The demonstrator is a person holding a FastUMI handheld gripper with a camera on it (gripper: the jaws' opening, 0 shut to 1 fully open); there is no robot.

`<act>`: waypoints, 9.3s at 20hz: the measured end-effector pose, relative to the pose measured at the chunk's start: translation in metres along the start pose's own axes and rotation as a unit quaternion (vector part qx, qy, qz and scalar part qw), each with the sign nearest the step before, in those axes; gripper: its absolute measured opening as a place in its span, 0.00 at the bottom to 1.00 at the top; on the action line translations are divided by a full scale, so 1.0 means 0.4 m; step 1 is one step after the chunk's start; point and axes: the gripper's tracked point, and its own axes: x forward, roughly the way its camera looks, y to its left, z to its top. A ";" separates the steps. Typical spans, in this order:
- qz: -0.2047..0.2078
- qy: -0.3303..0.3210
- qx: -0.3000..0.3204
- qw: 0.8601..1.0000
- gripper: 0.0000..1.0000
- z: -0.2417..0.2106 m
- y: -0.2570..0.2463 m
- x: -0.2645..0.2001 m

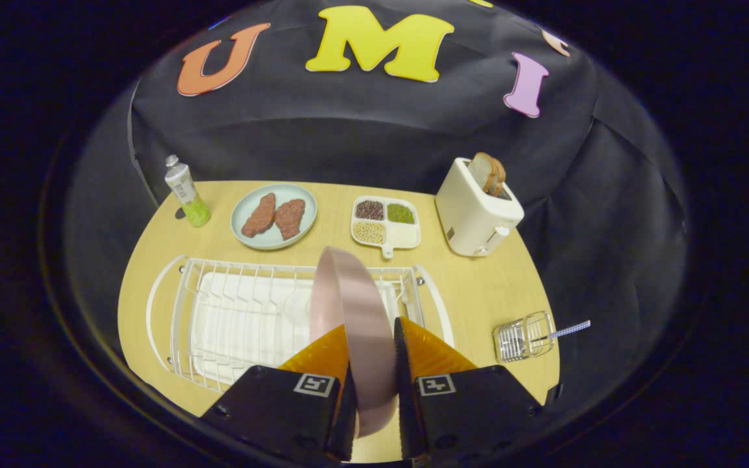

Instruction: Take the plate from the dish rack, then take the spoon from the basket and place it into the plate.

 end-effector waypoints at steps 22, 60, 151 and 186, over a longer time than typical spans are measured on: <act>0.263 0.031 0.145 0.953 0.29 -0.618 -0.131 -0.007; 0.076 -0.326 0.095 0.938 0.81 -0.522 -0.620 -0.084; 0.185 -0.297 0.147 0.925 0.13 -0.583 0.088 -0.074; 0.072 -0.454 0.042 0.887 0.98 -0.537 -0.082 -0.317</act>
